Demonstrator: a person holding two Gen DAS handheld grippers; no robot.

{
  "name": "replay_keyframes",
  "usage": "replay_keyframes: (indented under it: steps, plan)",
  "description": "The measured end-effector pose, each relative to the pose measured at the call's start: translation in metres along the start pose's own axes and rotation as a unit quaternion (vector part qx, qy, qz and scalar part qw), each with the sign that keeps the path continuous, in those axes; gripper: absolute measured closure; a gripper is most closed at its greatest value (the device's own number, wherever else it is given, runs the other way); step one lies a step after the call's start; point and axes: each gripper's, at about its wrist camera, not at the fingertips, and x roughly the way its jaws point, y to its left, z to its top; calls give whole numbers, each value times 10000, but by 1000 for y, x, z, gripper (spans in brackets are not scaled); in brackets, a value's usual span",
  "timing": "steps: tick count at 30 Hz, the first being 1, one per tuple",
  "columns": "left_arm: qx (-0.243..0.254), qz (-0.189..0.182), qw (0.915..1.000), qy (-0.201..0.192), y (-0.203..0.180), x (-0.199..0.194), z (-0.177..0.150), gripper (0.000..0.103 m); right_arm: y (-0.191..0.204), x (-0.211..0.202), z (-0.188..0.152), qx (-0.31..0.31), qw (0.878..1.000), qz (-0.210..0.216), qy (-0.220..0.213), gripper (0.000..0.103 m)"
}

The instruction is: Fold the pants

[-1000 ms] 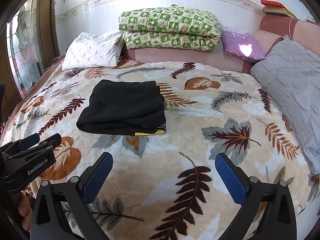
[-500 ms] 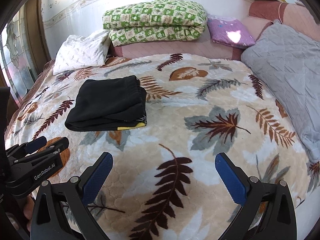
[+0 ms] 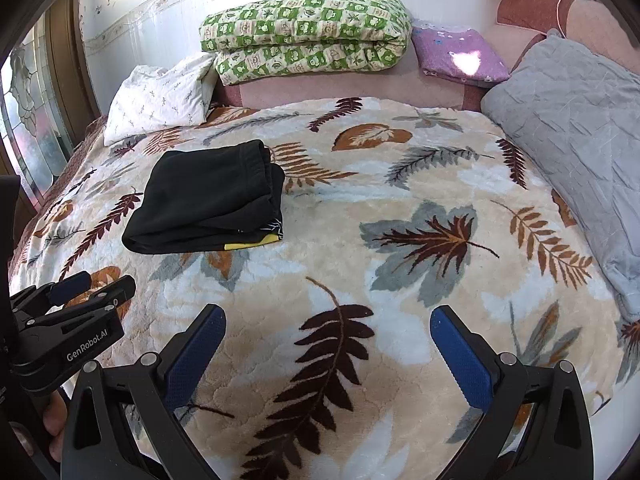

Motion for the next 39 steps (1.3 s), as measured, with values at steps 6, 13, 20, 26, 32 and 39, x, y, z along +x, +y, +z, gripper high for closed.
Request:
replay_keyframes:
  steps: [6,13,20,26,32,39]
  plan:
    - [-85,-64,9999,-107,3,-5,0,44,3,1,2,-59,10000,4,4,0]
    - [-85,-118,9998,-109,4,-6,0,44,8,1,2,-123,9999,30,5,0]
    - [-113,-198,9997,-121,5,-9,0,44,11,1,3,-206,9998,32,10,0]
    - [-31,-267,9995,-142,3,-10,0,44,12,2,3,-205,9998,29,15,0]
    - [42,-298,9995,-139,0,-11,-1,44,12,2,2,-204,9998,24,20,0]
    - [25,-366,9993,-74,1,-9,-1,44,12,2,3,-210,9998,17,15,0]
